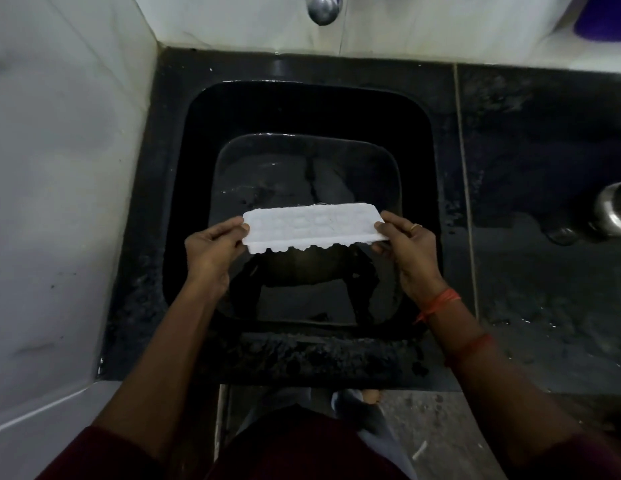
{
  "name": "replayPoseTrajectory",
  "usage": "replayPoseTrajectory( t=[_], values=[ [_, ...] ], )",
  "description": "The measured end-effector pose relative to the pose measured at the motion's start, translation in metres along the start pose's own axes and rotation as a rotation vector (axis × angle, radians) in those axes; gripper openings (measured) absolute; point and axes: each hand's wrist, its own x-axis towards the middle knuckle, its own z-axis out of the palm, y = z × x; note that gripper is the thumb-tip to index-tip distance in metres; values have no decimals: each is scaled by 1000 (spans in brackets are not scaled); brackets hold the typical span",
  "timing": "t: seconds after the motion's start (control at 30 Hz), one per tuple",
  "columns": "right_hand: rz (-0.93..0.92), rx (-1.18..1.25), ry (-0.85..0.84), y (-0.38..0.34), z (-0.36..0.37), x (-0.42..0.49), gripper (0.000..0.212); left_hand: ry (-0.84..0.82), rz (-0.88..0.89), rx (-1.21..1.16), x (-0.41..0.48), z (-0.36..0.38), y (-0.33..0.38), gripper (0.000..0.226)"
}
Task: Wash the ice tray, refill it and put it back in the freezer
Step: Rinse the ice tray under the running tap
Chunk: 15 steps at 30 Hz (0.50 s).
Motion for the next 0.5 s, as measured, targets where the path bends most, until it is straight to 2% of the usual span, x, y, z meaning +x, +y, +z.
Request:
replayPoseTrajectory(
  t=[0.17, 0.33, 0.5],
  values=[
    [28, -32, -72, -3, 2, 6, 17, 5, -69, 41, 7, 2, 6, 1],
    [32, -86, -187, -13, 2, 7, 46, -28, -206, -22, 19, -1, 15, 10],
    [-22, -105, -181, -19, 3, 7, 44, -98, -283, -59, 25, -1, 23, 12]
  ],
)
